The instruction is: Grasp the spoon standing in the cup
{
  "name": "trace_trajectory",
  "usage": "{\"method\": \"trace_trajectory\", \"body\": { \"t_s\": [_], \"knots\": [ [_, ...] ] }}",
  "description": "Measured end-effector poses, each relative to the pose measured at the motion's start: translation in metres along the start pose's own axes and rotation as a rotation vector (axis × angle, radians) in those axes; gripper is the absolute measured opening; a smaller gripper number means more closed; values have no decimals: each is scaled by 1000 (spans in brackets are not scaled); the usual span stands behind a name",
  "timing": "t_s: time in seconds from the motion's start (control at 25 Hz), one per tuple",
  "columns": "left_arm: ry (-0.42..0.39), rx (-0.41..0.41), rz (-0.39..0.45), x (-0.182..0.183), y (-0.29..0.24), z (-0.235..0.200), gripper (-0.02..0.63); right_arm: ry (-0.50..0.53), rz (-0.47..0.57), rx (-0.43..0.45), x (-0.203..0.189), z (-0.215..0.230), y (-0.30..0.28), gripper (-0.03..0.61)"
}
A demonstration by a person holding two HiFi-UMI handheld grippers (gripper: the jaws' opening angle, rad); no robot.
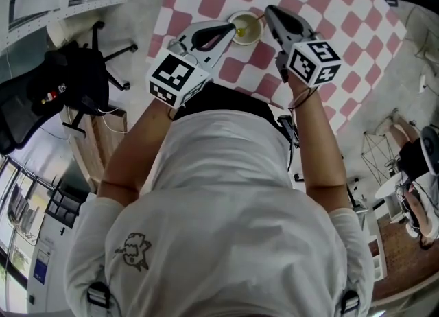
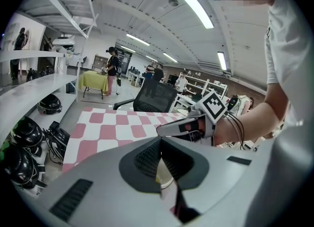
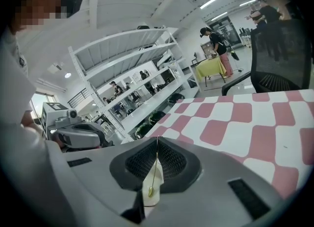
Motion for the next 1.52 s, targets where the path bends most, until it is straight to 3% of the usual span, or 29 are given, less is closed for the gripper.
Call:
{"method": "trace_trajectory", "body": {
  "t_s": [0.64, 1.52],
  "knots": [
    [5, 48, 137, 34, 27, 22, 14, 74, 111, 38, 33, -43, 43, 32],
    [-209, 97, 334, 144, 87, 88, 14, 299, 383, 85, 135, -129, 153, 32]
  ]
}}
Point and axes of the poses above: the fingertips, and each gripper's own axes: y backward along the fingers, z to its right, x out of its top, the point moved 10 cm from there along y, backward along the fingers
